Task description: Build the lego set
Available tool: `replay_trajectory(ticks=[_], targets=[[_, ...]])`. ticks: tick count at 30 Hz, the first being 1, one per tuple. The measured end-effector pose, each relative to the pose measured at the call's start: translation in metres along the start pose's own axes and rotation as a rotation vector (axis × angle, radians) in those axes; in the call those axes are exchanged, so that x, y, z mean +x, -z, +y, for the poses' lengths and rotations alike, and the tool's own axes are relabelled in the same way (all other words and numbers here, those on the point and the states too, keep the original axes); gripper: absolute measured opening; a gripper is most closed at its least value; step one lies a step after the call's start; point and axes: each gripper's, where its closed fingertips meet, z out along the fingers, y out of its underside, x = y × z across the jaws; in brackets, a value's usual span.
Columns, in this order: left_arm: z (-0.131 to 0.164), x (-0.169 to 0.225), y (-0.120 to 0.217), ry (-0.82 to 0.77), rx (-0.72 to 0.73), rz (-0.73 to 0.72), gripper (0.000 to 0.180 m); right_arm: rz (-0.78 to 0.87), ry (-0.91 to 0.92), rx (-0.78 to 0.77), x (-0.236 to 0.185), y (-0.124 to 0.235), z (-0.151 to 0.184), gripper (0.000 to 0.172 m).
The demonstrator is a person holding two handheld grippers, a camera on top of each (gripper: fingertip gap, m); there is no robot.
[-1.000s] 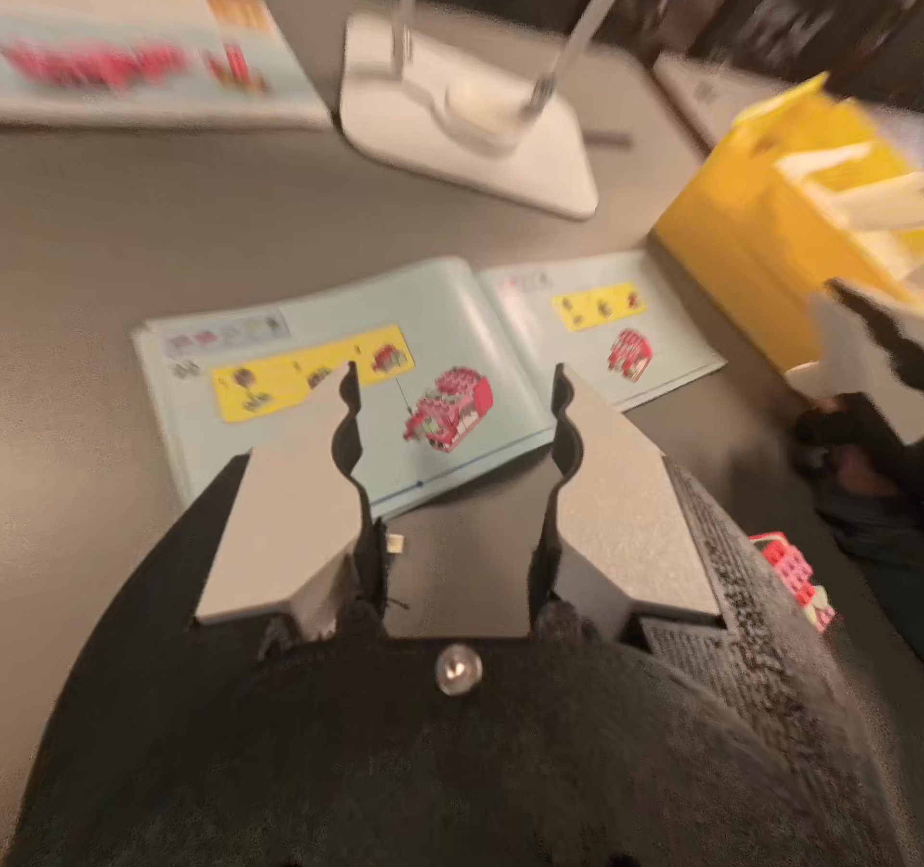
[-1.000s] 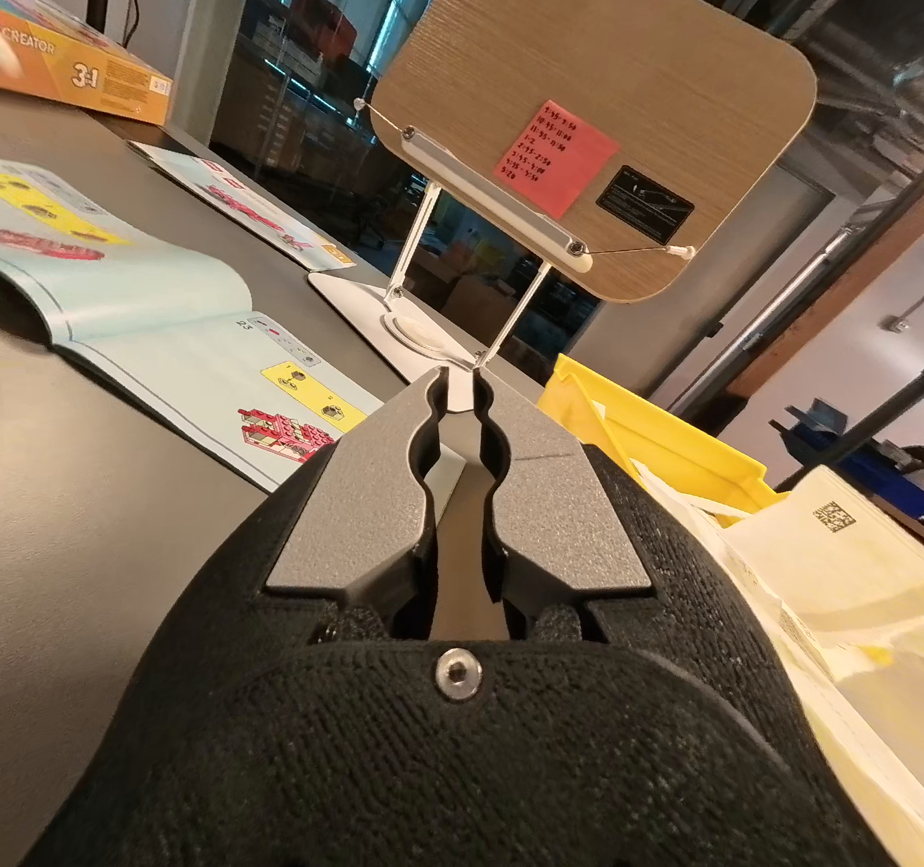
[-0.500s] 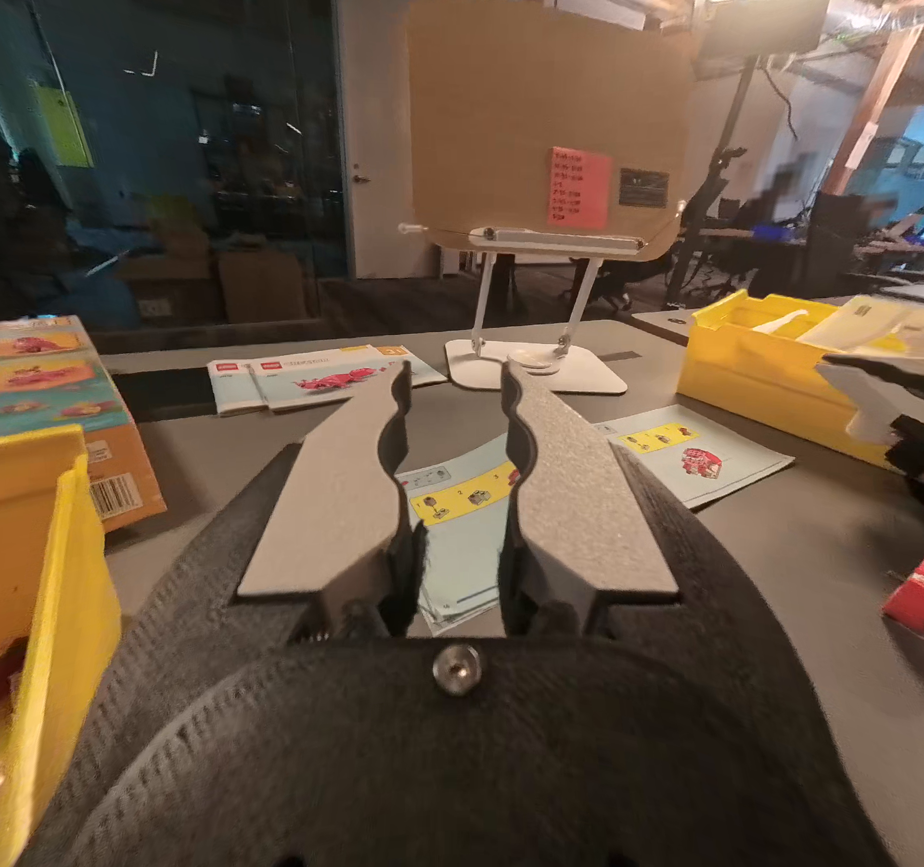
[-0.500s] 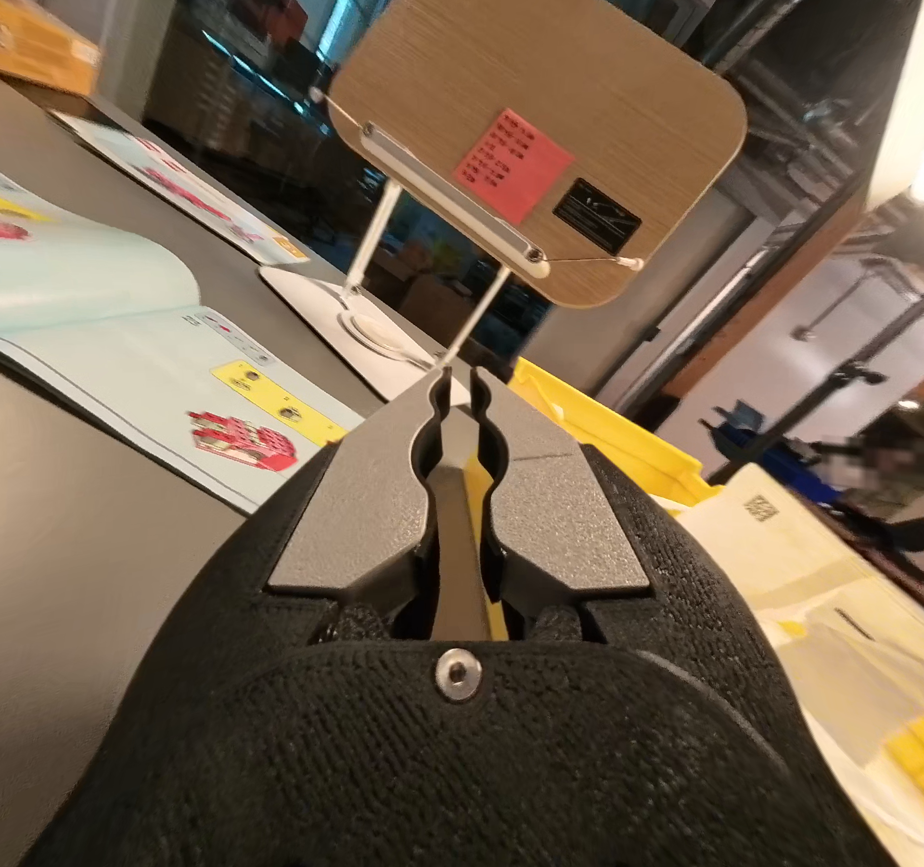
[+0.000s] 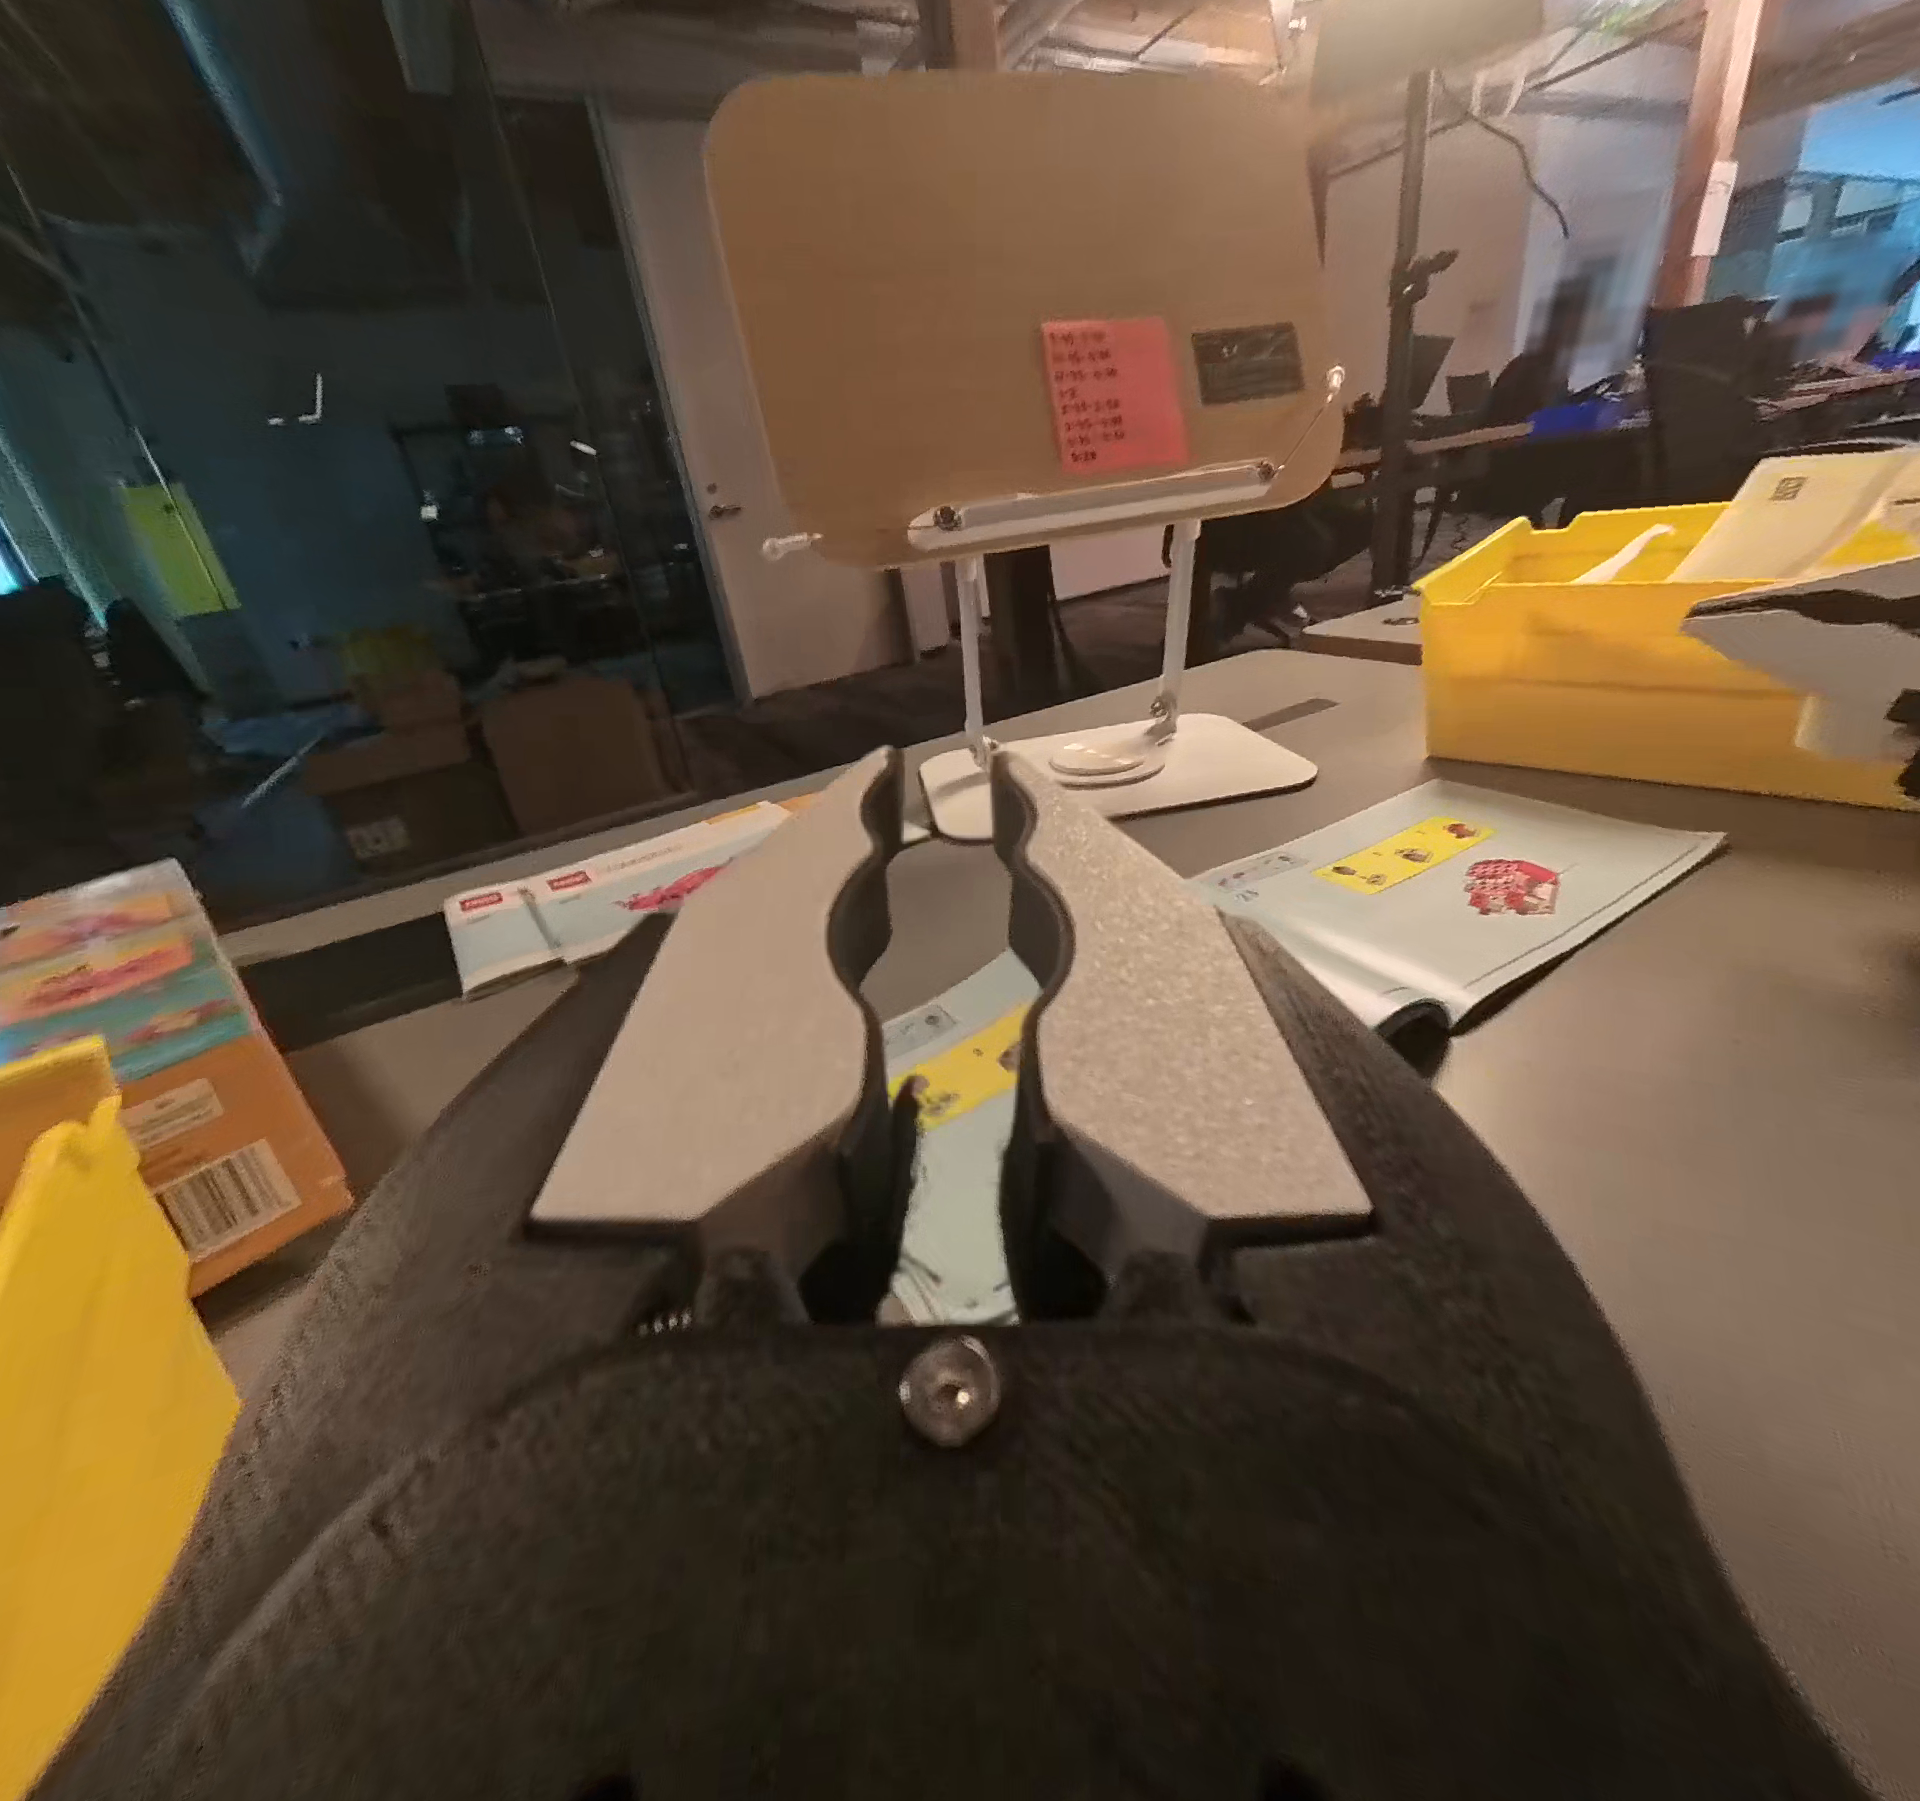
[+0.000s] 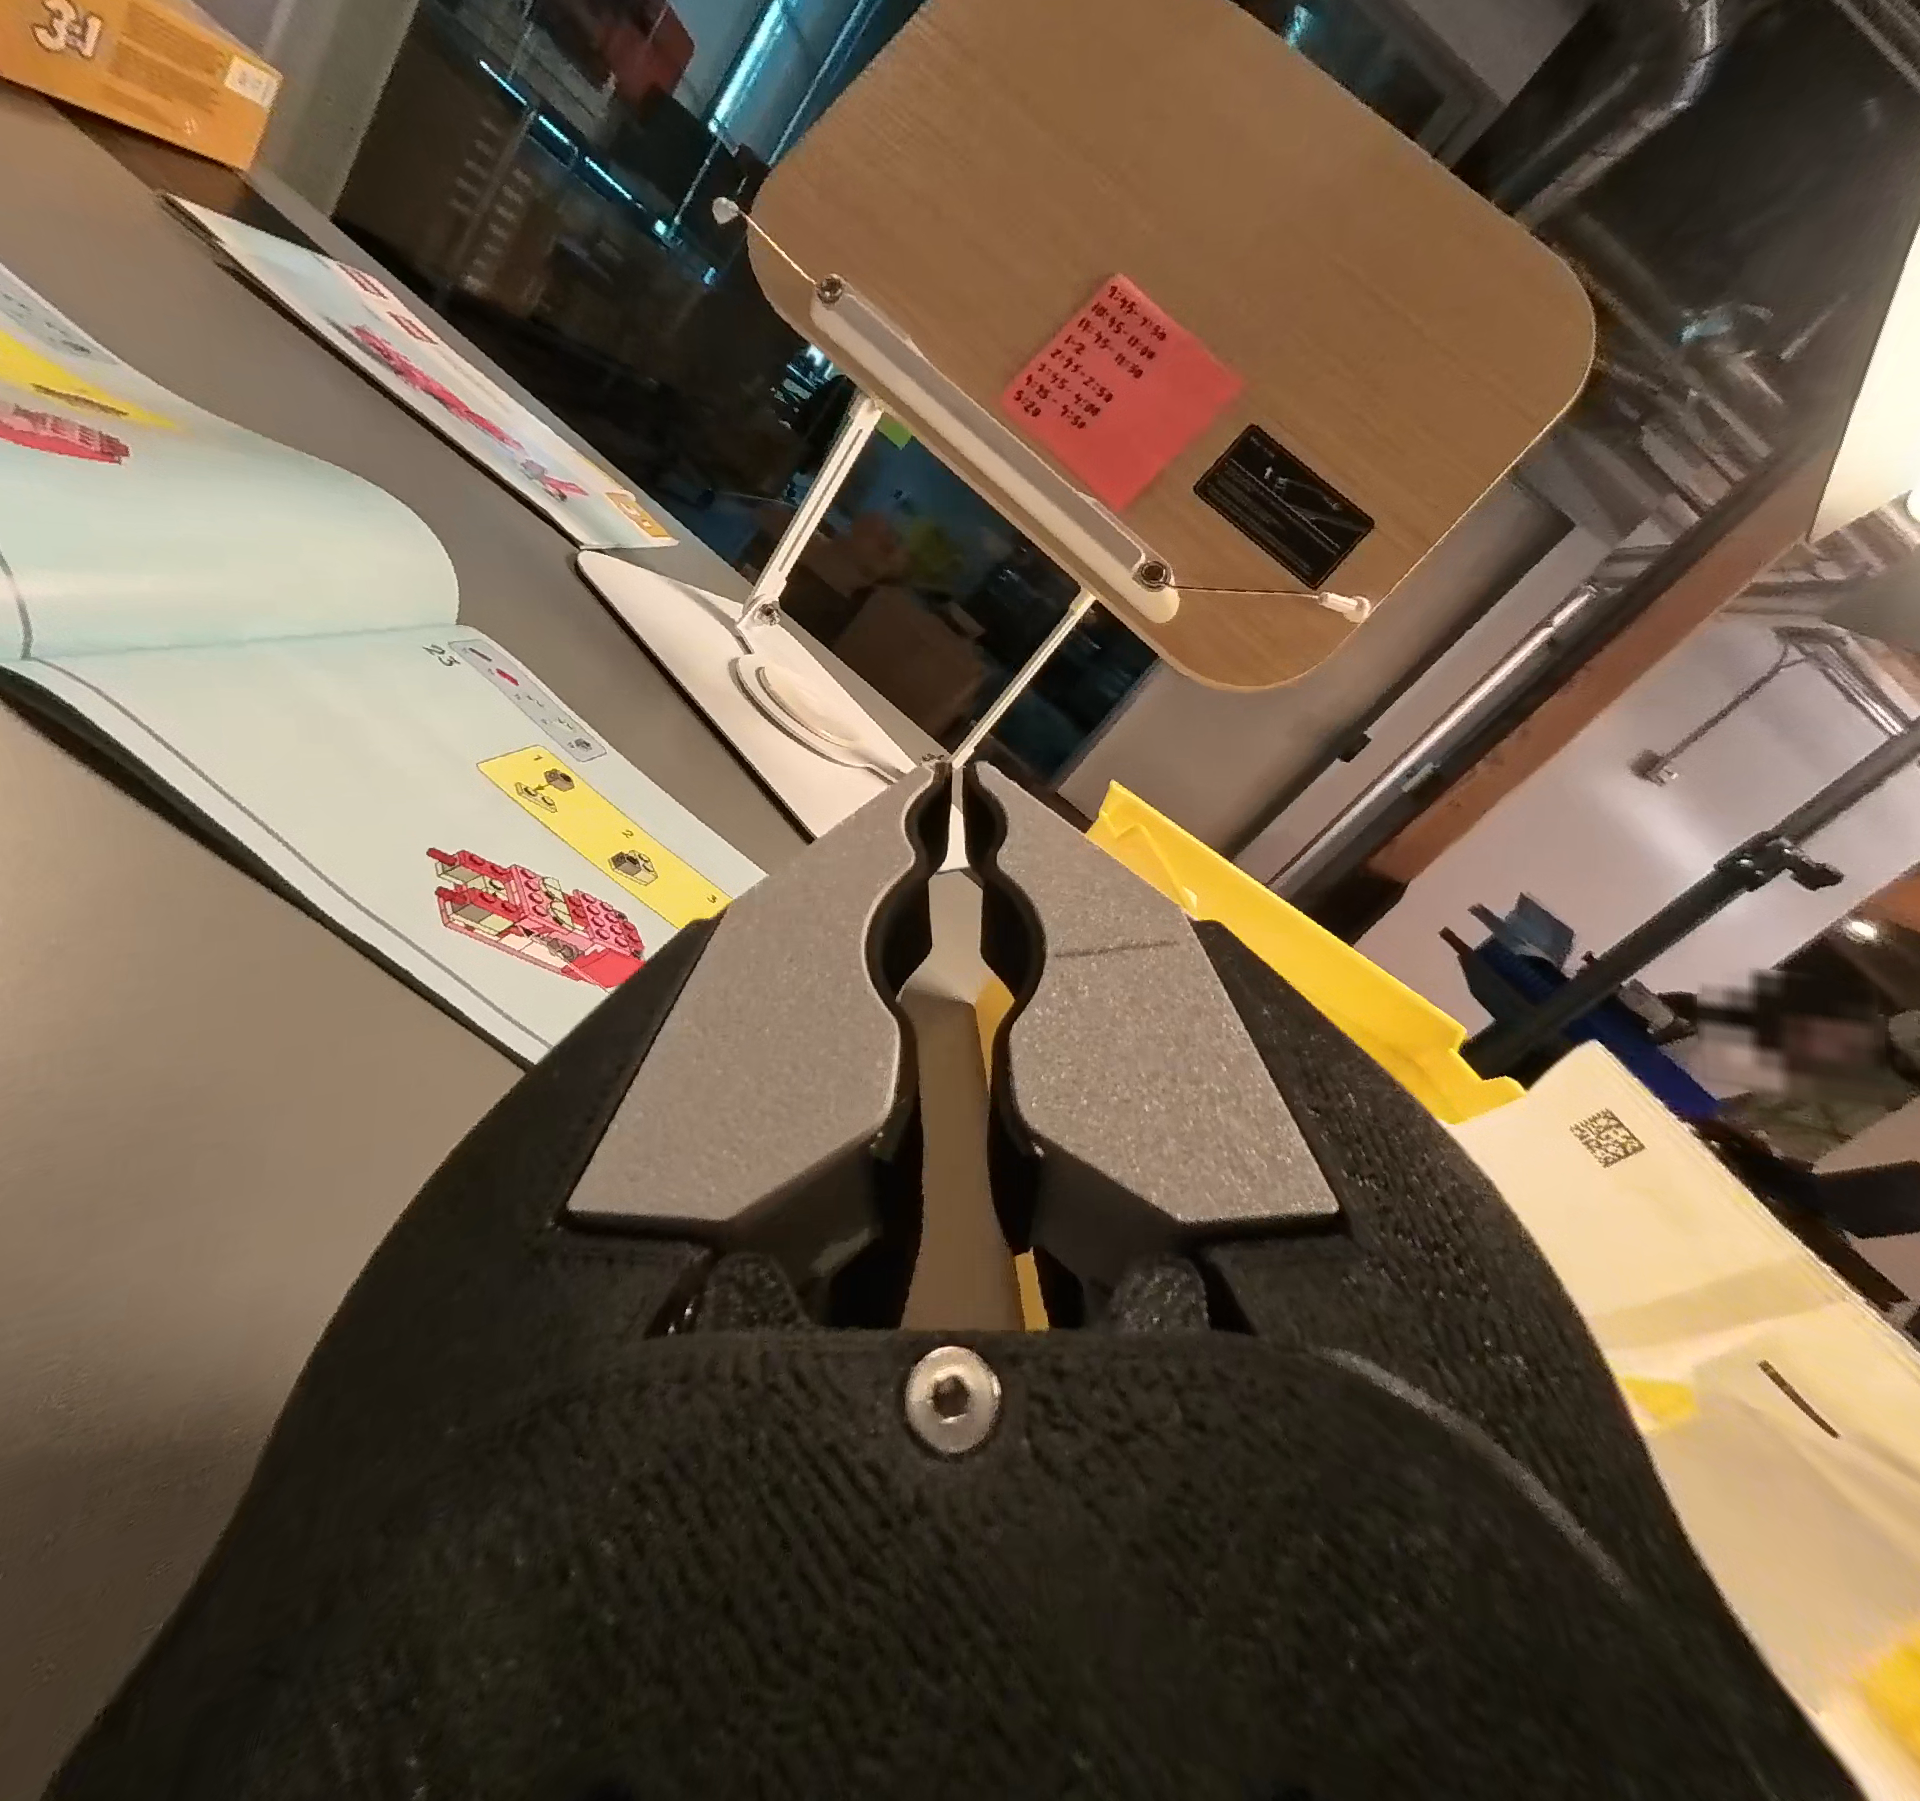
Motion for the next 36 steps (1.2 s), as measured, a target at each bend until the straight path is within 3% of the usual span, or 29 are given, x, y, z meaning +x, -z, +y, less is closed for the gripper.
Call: replay_trajectory(ticks=[4, 15, 20, 36], targets=[[0.0, -0.01, 0.001, -0.091, 0.023, -0.066, 0.004, -0.006, 0.003, 0.003, -0.001, 0.0, 0.0, 0.0], [0.003, 0.035, -0.003, -0.256, 0.011, 0.073, 0.0, -0.013, -0.004, 0.015, -0.002, 0.001, -0.002, 0.0], [-0.002, 0.052, -0.001, -0.22, 0.058, 0.143, 0.0, -0.024, 0.017, 0.025, -0.006, 0.002, -0.005, 0.0], [0.002, 0.053, -0.003, -0.205, 0.045, 0.152, 0.0, -0.027, 0.024, 0.018, -0.007, 0.001, -0.003, 0.0]])
